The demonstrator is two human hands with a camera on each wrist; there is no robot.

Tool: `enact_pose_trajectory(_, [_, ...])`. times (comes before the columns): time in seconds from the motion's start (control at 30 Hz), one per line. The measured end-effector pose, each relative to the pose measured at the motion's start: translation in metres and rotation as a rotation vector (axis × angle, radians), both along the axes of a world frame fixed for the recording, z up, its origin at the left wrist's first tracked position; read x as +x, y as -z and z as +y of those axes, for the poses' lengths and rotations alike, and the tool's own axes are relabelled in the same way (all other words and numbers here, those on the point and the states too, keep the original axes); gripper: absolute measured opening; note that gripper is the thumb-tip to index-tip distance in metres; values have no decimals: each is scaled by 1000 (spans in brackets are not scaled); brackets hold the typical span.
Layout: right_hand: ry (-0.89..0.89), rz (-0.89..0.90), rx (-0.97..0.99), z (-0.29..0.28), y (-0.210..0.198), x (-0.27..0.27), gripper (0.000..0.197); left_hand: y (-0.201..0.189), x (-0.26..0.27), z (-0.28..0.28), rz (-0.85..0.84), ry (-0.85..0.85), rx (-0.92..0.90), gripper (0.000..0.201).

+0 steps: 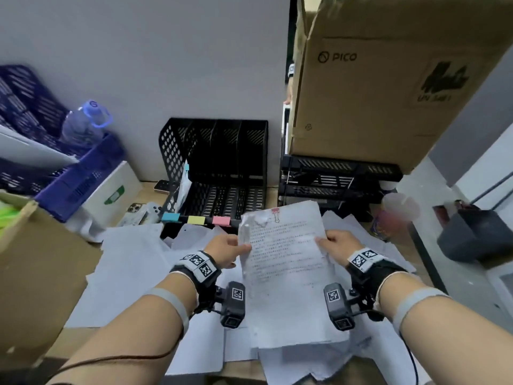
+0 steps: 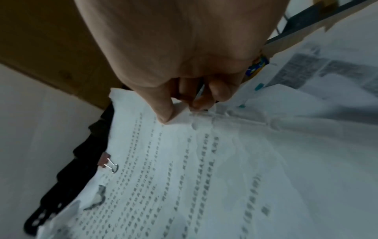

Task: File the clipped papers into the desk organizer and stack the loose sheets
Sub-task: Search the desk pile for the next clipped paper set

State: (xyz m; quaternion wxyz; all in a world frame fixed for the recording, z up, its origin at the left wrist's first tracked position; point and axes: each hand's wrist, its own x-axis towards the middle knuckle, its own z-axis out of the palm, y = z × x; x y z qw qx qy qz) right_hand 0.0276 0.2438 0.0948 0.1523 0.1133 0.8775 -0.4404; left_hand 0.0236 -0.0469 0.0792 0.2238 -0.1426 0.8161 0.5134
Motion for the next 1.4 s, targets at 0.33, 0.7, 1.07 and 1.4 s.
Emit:
enact_pose_trajectory(0.33, [-154,-147,29,-78,16,-11,21,1,40,-66,-48,-161,-117,19])
enact_pose_trajectory(0.7, [-184,-274,-283,-162,-39,-26,70,-49,41,-86,330,-283,31,18])
enact_pose_trajectory(1.07, [-228,238,-63,-222,-147,-68,62,-102,-9,-61,786,-142,-35,27])
enact_pose_trajectory(1.4, [-172,440,63,-222,-170,-126,61,-53,-68,-83,535,233,26,120])
